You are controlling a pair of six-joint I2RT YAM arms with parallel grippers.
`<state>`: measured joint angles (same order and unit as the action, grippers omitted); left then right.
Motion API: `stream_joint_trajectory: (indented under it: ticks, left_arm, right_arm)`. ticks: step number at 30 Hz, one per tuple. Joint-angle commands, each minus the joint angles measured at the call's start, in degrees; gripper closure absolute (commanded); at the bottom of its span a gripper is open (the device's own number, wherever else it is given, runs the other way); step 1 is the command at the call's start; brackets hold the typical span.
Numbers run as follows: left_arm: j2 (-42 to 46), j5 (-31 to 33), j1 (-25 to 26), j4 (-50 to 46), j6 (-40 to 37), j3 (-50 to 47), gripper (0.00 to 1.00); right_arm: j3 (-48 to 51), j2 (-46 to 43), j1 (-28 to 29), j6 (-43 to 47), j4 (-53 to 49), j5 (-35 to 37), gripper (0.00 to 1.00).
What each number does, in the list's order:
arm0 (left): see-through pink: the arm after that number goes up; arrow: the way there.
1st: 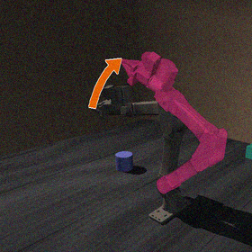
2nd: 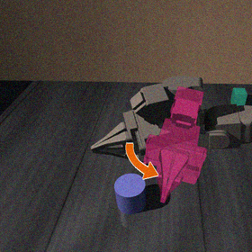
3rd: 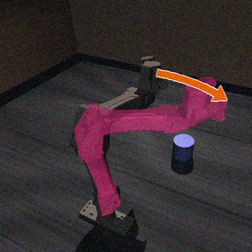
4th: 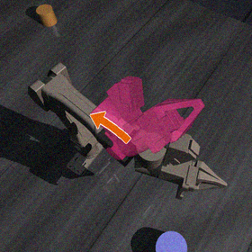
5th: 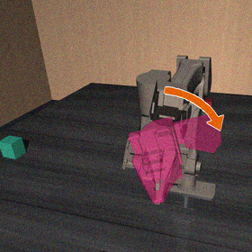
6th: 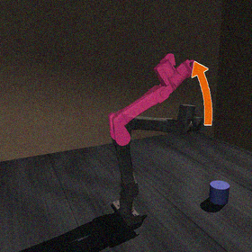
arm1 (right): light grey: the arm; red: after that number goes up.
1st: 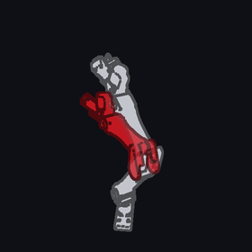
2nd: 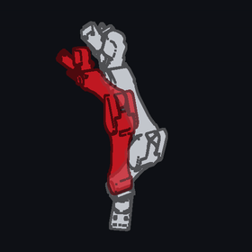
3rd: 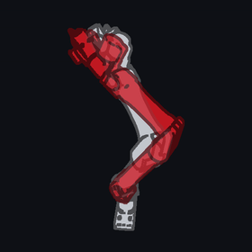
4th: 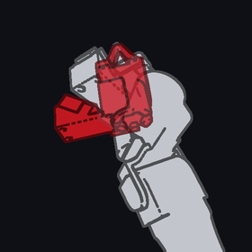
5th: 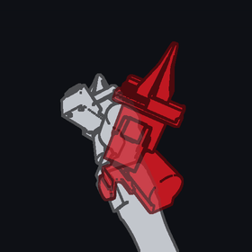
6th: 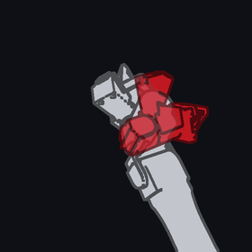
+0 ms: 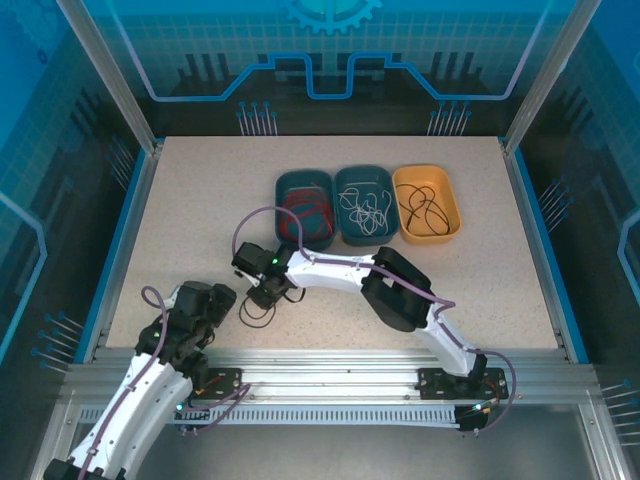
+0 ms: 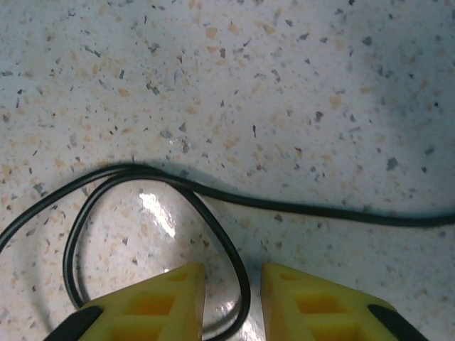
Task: Untangle the cables
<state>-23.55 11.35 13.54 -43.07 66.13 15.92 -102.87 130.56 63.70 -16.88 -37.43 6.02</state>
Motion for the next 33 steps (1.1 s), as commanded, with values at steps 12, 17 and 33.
stream_joint_trajectory:
  ticks: [12,17,33]
  left_arm:
    - [0.6,0.5,-0.5,0.0,0.2,-0.9,0.01]
    - [0.4,-0.8,-0.5,1.1,-1.5,-0.4,0.01]
    - [-13.2,-18.5,0.1,18.9,-8.7,-0.3,0.30]
  right_arm:
    - [0.6,1.6,0.5,0.5,-3.9,1.3,1.00]
    - [3.8,-1.4,-1.5,-1.8,-0.2,-1.5,1.00]
    - [9.0,-7.5,-4.5,-5.1,4.9,-2.5,1.00]
